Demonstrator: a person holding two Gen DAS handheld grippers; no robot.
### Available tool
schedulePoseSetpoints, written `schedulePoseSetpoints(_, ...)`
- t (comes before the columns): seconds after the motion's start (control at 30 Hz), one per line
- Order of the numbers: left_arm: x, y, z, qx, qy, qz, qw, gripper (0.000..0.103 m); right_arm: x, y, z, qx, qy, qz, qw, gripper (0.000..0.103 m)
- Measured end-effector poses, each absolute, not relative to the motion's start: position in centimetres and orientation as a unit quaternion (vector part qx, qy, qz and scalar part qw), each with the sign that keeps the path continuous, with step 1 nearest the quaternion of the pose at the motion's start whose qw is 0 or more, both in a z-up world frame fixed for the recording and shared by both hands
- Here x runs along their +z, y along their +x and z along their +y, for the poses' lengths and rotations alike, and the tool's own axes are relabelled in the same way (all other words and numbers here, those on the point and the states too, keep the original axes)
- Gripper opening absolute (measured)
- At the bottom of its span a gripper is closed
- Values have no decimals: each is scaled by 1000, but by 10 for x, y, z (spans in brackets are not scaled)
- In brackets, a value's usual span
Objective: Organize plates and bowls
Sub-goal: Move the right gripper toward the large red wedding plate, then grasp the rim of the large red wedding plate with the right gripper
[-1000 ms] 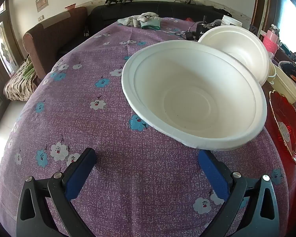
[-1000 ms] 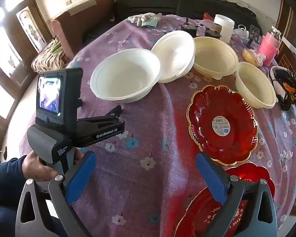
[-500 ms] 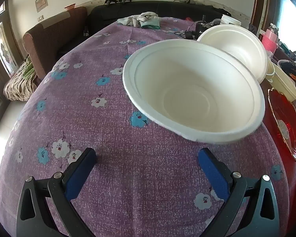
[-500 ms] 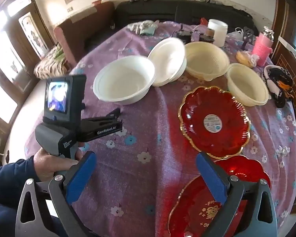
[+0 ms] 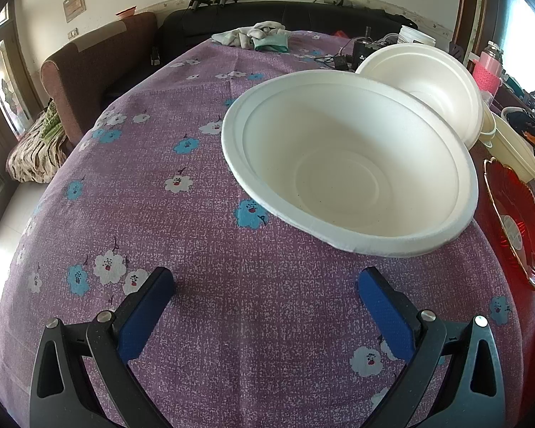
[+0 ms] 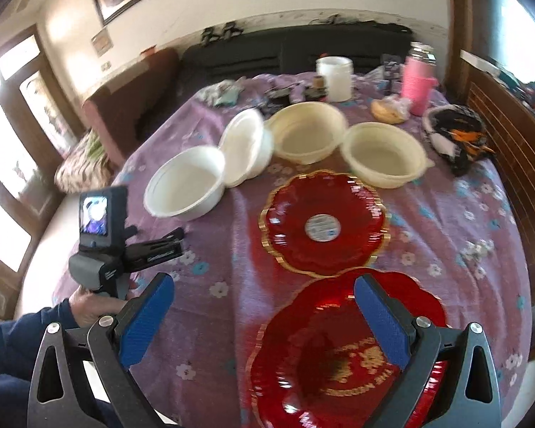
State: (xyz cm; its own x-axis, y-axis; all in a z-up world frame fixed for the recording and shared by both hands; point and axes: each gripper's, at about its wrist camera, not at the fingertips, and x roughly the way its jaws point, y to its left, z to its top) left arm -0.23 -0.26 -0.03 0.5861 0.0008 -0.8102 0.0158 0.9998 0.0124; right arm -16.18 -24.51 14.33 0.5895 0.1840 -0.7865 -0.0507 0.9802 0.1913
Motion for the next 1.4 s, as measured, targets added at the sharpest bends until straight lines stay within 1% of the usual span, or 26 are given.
schedulePoseSetpoints(0.27,-1,-5,1,-1,7,455,891,103,135,-182,-285,40,105,453,884,102)
schedulePoseSetpoints(0.97,0,-5,2,-2,6,455,890,103,132,-191,-298,50,88,470,877,102)
schedulePoseSetpoints(1.23,1,-6,1,2,7,455,890,103,127,-195,-311,31,106,476,872,102)
schedulePoseSetpoints(1.4,1,-9,0,3,2,465,885,103,131,-202,-329,13,119,467,876,102)
